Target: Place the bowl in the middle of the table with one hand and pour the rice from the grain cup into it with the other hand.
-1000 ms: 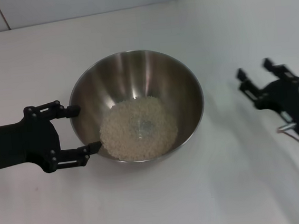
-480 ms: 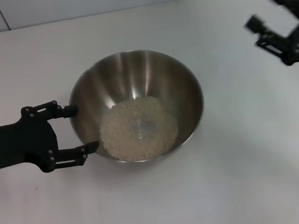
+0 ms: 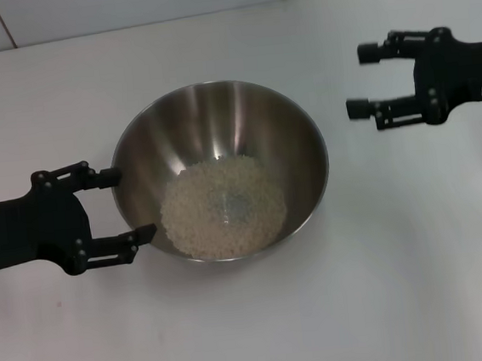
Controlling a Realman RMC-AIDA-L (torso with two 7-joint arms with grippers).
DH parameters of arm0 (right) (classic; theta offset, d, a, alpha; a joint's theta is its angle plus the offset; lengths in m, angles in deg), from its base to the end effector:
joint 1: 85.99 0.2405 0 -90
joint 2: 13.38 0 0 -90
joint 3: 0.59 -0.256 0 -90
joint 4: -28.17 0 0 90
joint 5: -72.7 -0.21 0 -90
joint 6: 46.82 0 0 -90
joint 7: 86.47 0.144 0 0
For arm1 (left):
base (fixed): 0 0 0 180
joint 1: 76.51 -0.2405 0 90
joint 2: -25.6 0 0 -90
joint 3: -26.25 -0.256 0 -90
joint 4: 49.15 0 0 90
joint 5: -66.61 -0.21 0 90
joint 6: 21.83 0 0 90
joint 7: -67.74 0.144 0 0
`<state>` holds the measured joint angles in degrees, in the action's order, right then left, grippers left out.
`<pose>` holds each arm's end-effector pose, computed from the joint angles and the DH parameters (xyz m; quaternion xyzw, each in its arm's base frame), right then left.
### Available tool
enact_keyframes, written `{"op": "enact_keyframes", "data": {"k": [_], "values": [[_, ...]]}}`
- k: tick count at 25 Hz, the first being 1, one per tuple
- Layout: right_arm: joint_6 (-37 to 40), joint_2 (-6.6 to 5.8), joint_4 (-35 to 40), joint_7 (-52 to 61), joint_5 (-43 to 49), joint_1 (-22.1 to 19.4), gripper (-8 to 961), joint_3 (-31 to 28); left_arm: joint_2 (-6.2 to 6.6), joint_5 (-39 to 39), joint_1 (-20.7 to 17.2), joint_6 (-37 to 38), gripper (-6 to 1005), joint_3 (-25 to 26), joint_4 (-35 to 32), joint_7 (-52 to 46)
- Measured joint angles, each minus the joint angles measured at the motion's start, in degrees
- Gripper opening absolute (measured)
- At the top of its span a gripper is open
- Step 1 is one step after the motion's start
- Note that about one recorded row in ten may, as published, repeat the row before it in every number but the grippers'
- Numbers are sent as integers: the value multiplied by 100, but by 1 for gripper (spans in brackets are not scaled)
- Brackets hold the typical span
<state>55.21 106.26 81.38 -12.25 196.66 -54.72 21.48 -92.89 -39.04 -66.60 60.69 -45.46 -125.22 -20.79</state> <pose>0.2614 0.3281 0.0694 -0.9463 0.1156 0.2272 0.1990 -0.2295 0.2890 0.0182 -0.9760 -0.0819 -0.1291 0.1553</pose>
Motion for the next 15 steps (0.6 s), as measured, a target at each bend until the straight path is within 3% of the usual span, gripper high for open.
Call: {"op": "enact_keyframes", "data": {"k": [7,15], "values": [[-289,11,1149,948,15,-393,827,1709,11,0,6,-11,844,9,-6,-82],[-458,16,1416,1119,-153,-533,827,2034,10,0,14,-61,844,-15,22,-86]]}}
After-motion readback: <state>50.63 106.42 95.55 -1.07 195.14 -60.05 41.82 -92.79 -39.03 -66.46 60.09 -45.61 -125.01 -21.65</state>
